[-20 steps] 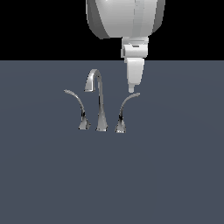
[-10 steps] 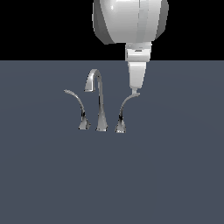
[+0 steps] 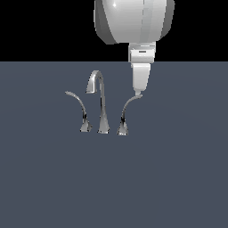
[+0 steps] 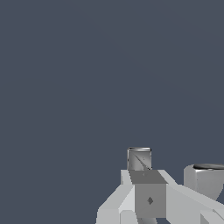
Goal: Turn on the faucet by rotating a designated handle.
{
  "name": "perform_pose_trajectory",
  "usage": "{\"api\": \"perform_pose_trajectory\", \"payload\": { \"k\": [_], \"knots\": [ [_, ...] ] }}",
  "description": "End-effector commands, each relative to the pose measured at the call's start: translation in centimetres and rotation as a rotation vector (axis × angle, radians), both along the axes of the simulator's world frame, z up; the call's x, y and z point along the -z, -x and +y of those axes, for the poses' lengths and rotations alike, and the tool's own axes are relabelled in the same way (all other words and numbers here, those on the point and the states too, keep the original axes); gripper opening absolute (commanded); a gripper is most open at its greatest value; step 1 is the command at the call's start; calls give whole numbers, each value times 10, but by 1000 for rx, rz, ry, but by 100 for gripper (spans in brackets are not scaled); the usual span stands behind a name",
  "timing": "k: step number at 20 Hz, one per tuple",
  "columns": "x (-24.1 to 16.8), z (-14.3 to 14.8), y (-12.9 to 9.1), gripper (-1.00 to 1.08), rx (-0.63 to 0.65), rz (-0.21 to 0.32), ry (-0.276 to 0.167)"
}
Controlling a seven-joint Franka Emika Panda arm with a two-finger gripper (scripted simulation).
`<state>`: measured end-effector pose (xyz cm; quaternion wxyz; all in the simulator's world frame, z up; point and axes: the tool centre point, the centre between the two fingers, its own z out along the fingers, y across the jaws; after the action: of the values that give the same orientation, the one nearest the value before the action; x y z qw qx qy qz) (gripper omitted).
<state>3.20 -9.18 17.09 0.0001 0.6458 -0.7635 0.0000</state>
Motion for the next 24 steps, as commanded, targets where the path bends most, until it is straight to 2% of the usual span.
{"api": "perform_pose_trajectory", "payload": {
  "k": [1,9,10,11,24],
  "knots": [
    [0,-2,8,-100,0,0,0],
    [0,-8,33,-100,0,0,0],
    [0,-8,33,-100,0,0,0],
    [0,-1,24,-100,-9,-11,-1],
    [0,14,67,-100,-2,-3,0]
  ]
}}
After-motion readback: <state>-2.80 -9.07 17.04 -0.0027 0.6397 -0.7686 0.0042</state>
